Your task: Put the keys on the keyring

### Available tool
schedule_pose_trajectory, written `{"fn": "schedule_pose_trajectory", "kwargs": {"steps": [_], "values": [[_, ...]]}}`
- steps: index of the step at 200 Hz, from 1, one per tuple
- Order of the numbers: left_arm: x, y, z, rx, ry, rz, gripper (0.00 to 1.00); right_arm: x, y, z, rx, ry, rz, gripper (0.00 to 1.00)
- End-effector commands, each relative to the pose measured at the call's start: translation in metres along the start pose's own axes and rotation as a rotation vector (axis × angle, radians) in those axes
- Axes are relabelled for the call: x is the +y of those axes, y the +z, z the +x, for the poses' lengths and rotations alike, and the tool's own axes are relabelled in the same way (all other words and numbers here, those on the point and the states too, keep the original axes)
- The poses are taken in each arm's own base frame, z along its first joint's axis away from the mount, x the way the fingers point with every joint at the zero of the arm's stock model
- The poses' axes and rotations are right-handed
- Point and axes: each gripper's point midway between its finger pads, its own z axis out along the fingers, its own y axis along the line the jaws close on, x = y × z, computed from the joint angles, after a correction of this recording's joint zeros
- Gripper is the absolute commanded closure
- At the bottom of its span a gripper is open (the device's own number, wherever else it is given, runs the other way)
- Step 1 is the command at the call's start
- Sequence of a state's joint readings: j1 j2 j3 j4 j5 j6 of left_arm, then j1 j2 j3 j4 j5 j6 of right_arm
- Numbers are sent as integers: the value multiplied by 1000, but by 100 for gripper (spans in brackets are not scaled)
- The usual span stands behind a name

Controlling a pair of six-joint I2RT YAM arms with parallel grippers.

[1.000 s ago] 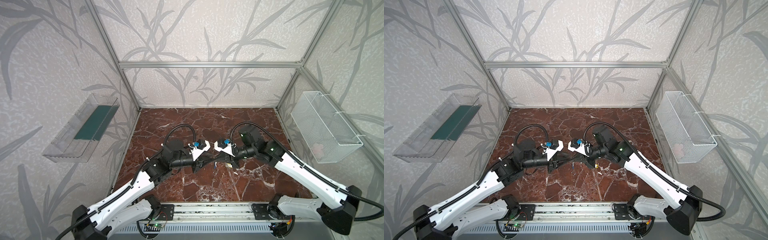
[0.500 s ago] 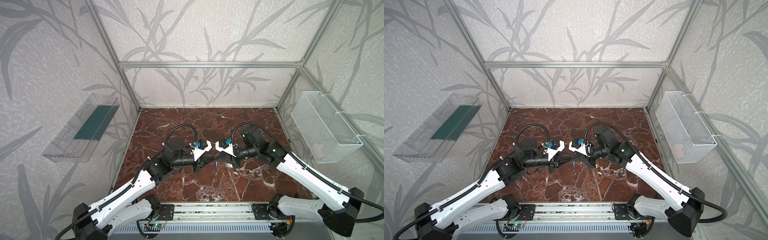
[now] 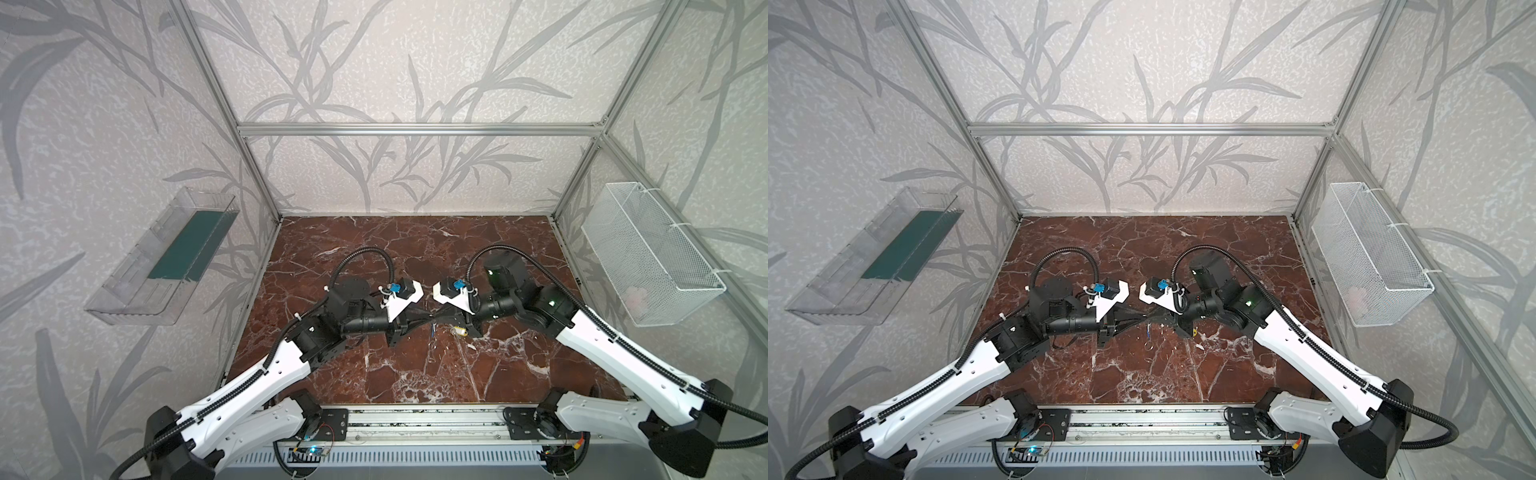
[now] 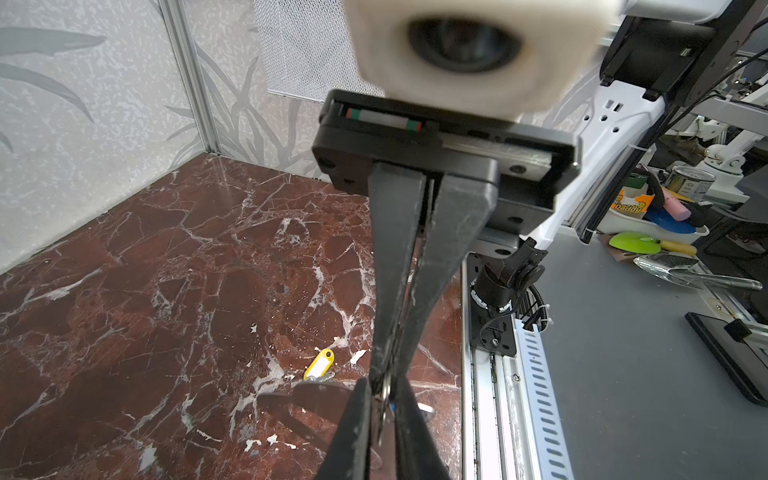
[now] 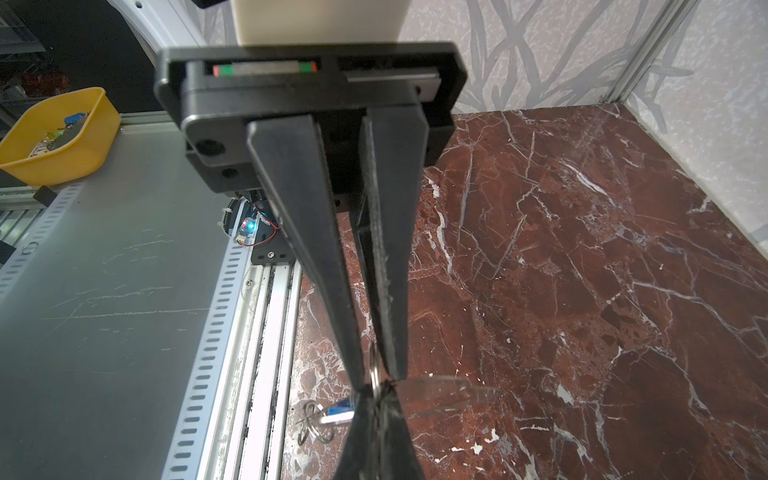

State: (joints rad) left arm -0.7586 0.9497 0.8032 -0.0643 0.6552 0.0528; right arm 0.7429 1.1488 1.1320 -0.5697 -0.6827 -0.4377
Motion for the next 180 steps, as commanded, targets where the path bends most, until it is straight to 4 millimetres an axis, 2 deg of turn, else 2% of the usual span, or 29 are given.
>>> {"fn": "schedule_pose_trajectory", "kwargs": {"steps": [1, 36, 79, 103, 127, 138, 154, 180], "values": [[7, 1, -9, -38, 23, -36, 88, 14, -5, -17, -72, -36, -56, 100], [15, 9, -10, -67, -16, -48, 100, 13, -6, -20, -89, -37, -43, 100], [18, 17, 0, -50, -51, -43, 100, 1, -6, -20, -103, -25, 27, 100], [33, 15, -1, -111, -76, -128, 100, -9, -6, -18, -115, 3, 88, 100], [51, 8, -5, -228, -115, -230, 100, -29, -7, -12, -152, 45, 223, 80], [55, 5, -5, -280, -135, -258, 100, -39, -9, -7, -173, 71, 292, 74], [57, 3, -8, -350, -145, -261, 100, -52, -12, -2, -213, 131, 373, 71], [56, 4, -10, -382, -143, -244, 100, -66, -12, 3, -272, 217, 439, 73]]}}
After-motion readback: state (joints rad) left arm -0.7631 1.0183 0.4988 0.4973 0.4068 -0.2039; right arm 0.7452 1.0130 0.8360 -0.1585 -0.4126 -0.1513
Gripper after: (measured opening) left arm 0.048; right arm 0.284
